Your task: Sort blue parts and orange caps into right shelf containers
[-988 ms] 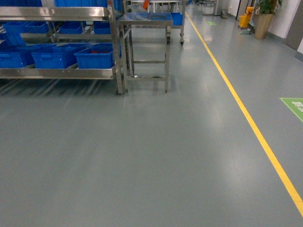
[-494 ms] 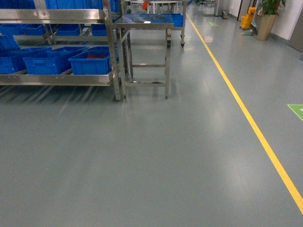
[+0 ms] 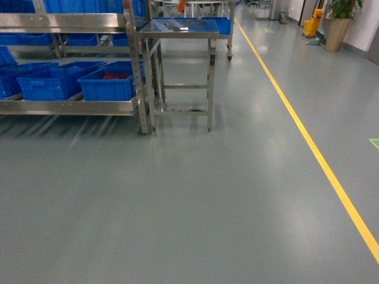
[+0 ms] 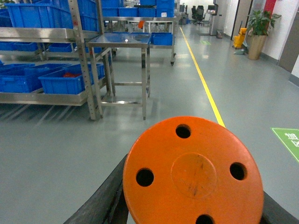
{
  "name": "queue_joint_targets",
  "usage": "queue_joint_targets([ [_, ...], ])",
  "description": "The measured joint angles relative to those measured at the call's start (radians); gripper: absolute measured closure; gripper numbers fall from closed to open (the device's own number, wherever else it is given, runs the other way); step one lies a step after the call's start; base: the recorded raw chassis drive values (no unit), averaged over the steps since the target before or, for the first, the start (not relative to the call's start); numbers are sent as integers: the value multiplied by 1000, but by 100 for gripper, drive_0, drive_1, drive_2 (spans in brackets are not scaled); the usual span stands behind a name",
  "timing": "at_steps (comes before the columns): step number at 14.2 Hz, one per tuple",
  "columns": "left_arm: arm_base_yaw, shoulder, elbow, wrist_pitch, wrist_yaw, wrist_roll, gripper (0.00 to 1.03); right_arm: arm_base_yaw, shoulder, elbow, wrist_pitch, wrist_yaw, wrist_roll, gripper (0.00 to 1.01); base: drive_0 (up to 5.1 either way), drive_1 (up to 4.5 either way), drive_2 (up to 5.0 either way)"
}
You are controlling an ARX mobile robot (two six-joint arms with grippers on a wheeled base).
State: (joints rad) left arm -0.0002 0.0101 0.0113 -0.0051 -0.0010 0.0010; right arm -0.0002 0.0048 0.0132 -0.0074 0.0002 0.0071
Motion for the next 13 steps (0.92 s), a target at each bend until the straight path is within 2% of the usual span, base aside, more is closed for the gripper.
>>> queue_joint_targets([
  [13,0,0,0,-2,0,0,62,0,0,0,2,0,0,56,2,421,-418],
])
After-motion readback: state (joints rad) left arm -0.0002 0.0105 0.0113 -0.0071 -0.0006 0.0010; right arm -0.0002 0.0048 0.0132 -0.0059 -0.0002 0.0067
